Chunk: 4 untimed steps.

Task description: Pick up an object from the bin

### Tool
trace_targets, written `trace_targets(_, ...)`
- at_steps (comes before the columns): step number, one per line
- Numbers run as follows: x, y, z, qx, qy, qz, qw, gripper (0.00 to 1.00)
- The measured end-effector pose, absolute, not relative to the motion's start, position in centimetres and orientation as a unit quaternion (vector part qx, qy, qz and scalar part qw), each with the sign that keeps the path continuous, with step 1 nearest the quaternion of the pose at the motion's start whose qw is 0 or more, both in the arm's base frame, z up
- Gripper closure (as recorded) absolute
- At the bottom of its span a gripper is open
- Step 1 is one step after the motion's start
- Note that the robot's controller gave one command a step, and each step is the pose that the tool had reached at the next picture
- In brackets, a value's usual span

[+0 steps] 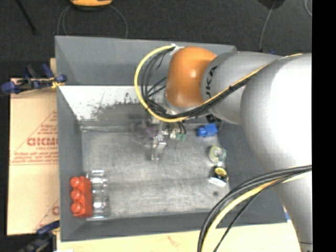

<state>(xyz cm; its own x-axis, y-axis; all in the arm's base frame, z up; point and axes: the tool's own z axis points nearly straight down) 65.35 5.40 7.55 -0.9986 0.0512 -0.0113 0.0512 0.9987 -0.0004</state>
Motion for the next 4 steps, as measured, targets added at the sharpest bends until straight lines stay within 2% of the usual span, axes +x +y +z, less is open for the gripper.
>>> trace_targets(1,65.5,5.4,7.7,0.025,1.0,0.0,0.008,1.0)
trace_targets(2,65.7,4.5,23.0,0.017,1.0,-0.001,0.007,1.0)
trace_targets(3,64.5,1.8,18.5,-0.089,0.996,-0.001,0.001,1.0)
trace_targets(4,65.3,2.1,28.6,-0.09,0.996,-0.001,0.008,1.0)
